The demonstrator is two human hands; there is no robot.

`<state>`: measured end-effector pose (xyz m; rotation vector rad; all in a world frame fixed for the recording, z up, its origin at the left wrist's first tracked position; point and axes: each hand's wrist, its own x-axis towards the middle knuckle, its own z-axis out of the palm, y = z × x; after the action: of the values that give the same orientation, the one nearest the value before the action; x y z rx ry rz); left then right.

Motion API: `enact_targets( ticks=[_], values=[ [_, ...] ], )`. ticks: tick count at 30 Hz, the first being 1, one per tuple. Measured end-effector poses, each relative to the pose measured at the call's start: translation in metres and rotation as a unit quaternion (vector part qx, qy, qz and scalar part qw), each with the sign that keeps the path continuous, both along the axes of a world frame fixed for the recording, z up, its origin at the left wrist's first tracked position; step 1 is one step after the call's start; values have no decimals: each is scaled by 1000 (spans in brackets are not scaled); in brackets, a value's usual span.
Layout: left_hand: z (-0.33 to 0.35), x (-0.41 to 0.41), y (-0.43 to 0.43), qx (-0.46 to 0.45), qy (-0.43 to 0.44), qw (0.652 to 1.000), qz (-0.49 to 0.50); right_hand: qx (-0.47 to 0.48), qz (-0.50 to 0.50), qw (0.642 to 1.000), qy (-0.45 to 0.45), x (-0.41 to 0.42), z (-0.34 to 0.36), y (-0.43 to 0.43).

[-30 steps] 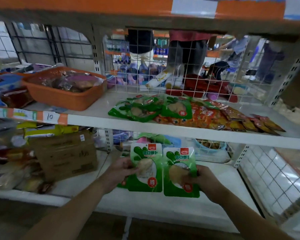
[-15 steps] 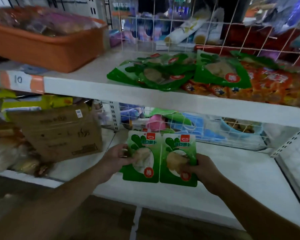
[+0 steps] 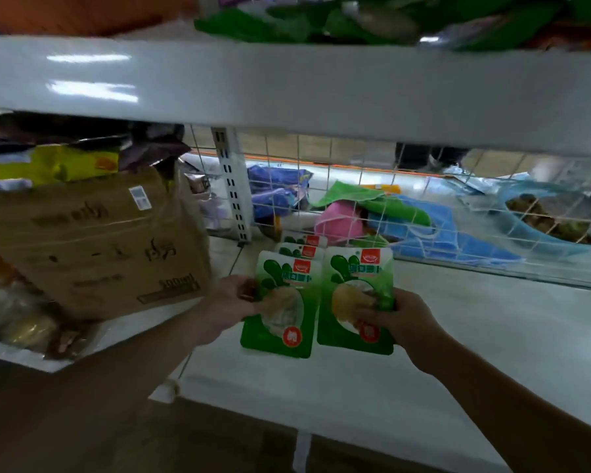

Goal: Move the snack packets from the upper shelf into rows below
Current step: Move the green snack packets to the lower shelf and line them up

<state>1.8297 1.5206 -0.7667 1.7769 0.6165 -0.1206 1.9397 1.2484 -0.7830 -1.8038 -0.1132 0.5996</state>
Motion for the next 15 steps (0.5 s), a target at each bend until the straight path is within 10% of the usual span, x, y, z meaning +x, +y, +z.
enact_targets(
  ticks=[15],
  values=[
    [-64, 5, 13, 71, 40, 997, -3, 10, -20, 998, 64, -15, -44, -2]
  ],
)
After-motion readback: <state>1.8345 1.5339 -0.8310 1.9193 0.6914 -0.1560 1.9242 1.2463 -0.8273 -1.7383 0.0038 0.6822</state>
